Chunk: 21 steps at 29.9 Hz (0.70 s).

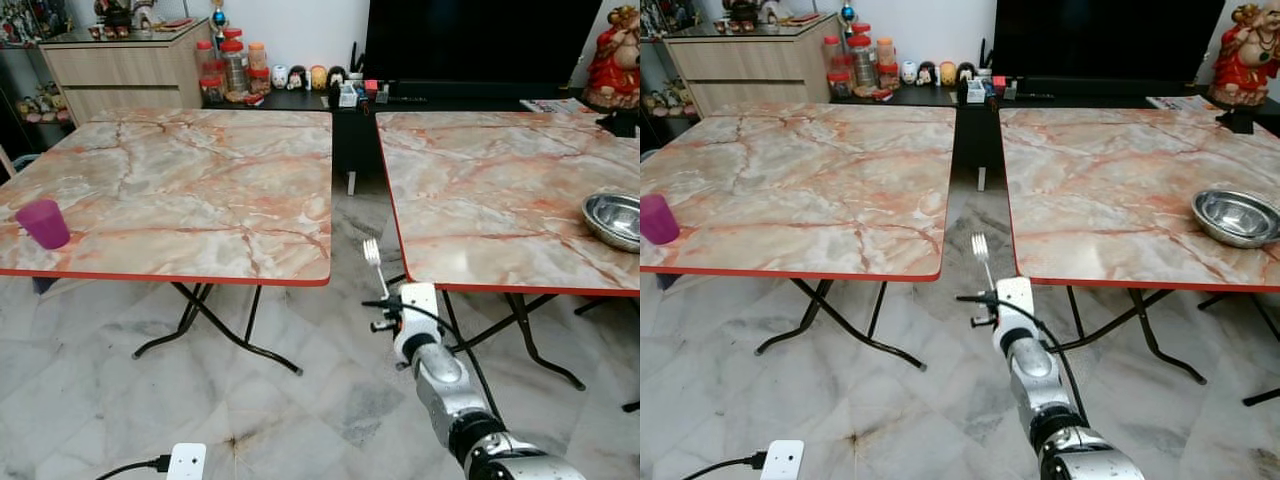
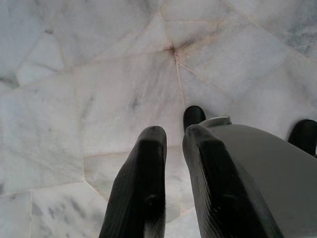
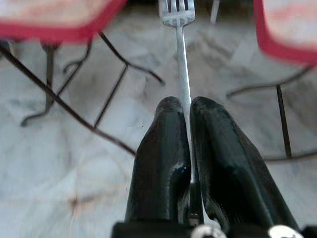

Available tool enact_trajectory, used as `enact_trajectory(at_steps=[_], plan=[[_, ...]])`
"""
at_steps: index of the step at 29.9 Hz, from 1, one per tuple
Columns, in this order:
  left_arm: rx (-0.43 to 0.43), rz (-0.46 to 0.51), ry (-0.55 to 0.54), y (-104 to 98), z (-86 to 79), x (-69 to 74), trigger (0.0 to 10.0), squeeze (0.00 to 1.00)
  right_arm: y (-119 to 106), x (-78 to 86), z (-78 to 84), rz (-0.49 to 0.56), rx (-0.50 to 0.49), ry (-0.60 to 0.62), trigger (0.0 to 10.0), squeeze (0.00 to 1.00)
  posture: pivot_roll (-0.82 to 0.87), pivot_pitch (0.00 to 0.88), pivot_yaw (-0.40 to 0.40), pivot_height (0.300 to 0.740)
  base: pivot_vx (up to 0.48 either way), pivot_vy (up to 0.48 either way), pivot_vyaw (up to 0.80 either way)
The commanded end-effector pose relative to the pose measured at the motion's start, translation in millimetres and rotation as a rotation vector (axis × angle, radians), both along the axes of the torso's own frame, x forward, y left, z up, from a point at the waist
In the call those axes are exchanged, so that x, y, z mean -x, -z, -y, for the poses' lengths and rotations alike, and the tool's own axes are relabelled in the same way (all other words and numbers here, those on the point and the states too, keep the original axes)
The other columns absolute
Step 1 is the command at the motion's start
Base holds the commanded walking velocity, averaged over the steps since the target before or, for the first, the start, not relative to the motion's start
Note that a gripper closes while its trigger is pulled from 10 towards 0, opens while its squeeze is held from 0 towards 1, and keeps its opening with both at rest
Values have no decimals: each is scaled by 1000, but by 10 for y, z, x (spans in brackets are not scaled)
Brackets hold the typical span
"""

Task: Setting the table

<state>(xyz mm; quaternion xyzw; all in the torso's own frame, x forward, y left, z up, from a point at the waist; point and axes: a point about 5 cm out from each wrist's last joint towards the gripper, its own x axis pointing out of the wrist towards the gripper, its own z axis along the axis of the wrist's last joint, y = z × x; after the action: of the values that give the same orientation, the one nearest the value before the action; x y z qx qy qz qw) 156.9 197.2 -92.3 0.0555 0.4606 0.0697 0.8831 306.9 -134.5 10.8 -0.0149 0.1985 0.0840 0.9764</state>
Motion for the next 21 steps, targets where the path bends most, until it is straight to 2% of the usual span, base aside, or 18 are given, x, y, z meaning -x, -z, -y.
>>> enact_trajectory(at_steps=[1,2,6,12,21], plan=[[3,-13,6,4,-16,8,10000,0,123,99,72,-67,29,16,10000,0,10,0,-10,732,0,0,0],[3,-13,6,4,-16,8,10000,0,123,99,72,-67,29,16,10000,0,10,0,-10,732,0,0,0],[4,-12,9,2,-13,0,10000,0,324,297,183,-169,74,35,10000,0,10,0,-9,732,0,0,0],[2,-14,12,2,-17,0,10000,0,567,595,366,-307,83,110,10000,0,11,0,-6,732,0,0,0],[-15,-29,28,4,-20,-2,10000,0,744,867,471,-414,47,169,10000,0,7,0,0,732,0,0,0]])
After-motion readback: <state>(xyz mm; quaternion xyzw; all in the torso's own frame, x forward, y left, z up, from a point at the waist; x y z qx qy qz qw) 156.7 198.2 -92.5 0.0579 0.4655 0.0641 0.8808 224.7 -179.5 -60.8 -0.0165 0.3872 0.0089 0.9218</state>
